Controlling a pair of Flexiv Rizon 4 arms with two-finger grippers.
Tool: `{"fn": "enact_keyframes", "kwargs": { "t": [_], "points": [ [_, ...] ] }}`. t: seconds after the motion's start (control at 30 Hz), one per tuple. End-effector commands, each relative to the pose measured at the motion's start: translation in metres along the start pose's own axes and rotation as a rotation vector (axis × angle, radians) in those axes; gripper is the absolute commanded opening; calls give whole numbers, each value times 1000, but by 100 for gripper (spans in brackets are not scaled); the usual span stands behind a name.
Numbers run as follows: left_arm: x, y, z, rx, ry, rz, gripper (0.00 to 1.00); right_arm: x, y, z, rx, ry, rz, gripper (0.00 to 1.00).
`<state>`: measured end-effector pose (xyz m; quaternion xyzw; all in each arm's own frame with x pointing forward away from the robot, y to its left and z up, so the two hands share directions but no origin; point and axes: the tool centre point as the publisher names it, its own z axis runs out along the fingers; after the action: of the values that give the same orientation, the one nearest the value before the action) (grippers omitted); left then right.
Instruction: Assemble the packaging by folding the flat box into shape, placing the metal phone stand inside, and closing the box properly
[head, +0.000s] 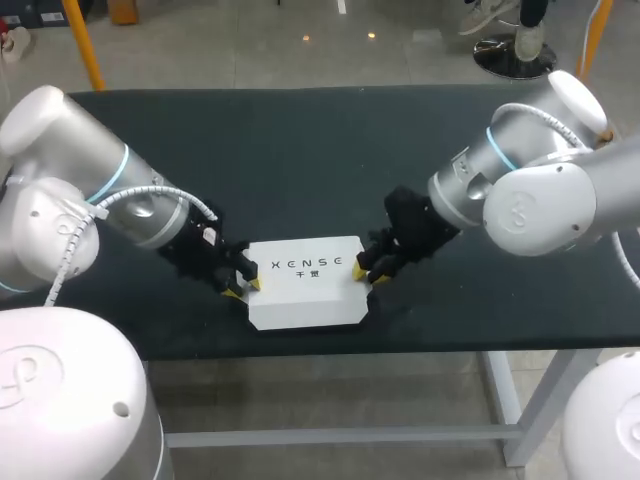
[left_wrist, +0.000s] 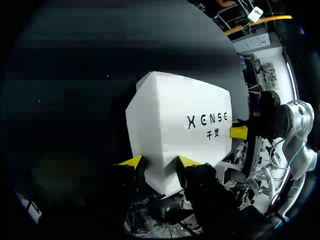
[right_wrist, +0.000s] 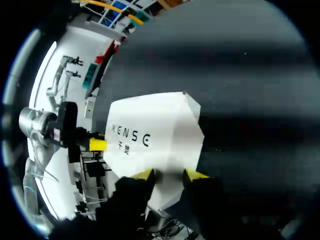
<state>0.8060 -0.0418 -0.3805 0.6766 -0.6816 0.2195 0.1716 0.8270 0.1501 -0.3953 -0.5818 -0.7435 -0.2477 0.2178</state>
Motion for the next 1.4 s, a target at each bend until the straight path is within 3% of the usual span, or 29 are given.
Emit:
{"fn": "enact_keyframes", "kwargs": {
  "t": [0.03,0.47,0.73,1.03,1.4],
  "points": [
    [-2,-1,8,10,26,1,45,-1,0,6,-8,31,-4,42],
    [3,-2,9,14,66,-4,44,7,0,4,-25,42,-11,42],
    [6,0,8,27,32,-4,51,7,0,4,-28,18,-21,41],
    [6,0,8,27,32,-4,51,7,0,4,-28,18,-21,38],
    [6,0,8,27,32,-4,50,7,0,4,-28,18,-21,40]
  ]
}}
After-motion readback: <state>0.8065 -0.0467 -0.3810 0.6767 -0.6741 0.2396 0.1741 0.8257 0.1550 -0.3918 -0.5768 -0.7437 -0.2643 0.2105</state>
